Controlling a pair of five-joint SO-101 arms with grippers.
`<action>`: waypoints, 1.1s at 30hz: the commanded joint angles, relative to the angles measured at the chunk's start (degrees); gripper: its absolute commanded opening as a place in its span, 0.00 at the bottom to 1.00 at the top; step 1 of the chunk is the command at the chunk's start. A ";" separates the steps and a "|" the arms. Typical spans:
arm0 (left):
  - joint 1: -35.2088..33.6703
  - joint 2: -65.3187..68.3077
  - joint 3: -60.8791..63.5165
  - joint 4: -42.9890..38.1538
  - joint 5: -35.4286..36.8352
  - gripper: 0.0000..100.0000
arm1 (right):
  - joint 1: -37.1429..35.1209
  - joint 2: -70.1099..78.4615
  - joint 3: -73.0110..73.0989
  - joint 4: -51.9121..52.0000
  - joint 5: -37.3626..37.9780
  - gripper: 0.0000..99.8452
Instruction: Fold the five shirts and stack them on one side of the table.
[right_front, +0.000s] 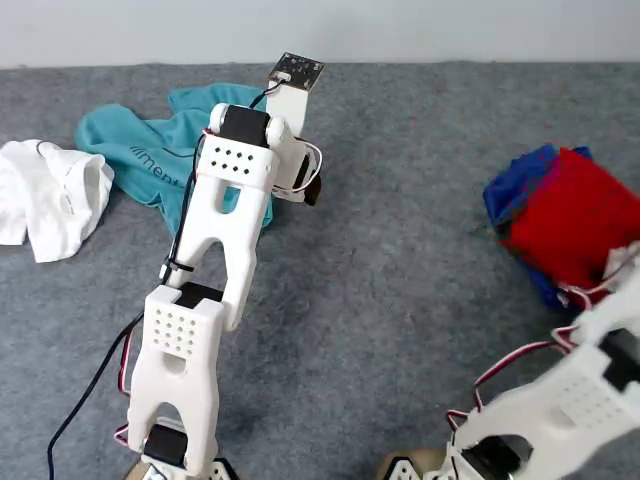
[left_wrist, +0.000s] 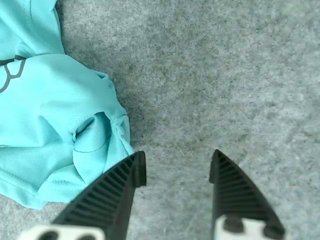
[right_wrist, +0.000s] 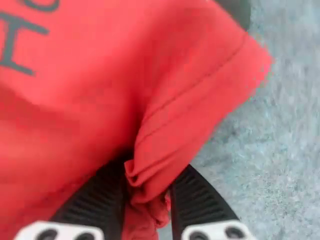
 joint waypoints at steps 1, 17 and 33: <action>2.37 -3.78 -0.22 1.23 0.18 0.21 | 1.54 2.95 -5.10 -0.04 0.70 0.01; 5.45 -7.21 0.84 1.32 0.18 0.21 | -0.40 2.33 -18.11 21.67 5.71 0.39; 5.80 -12.75 9.10 1.23 0.09 0.21 | -16.22 2.15 -50.64 46.99 -3.69 0.68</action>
